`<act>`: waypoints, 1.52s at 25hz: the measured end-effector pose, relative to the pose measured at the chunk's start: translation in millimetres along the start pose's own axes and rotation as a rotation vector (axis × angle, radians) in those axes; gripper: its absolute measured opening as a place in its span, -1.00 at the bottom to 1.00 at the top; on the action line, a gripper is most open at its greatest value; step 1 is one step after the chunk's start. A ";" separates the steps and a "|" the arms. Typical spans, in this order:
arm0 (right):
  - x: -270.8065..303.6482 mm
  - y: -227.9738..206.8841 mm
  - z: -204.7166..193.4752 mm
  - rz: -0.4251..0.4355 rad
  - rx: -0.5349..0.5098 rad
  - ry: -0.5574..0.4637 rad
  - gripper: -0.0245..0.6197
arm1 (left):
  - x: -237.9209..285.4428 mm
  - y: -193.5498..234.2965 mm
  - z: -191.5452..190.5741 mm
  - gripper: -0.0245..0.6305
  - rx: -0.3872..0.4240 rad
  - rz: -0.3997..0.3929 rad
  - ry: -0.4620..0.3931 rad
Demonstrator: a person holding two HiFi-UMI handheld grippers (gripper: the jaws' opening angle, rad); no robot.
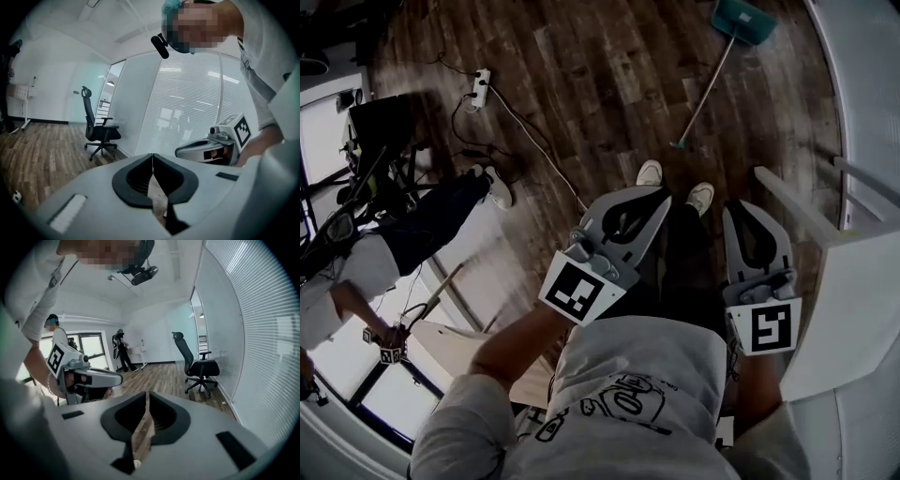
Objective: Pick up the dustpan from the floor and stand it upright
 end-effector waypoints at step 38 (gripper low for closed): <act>245.1 2.8 -476.1 0.223 -0.104 0.054 -0.85 | 175.0 258.5 -410.9 -0.92 0.033 0.006 0.146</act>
Point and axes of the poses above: the fingertips, and each gripper's own axes: x forward along the fingers, y to its left, z out of its top, the point moved 8 cm from there along -x, backward along the fingers, and after that the axes turned 12 degrees about -x, right-handed, at the moved point
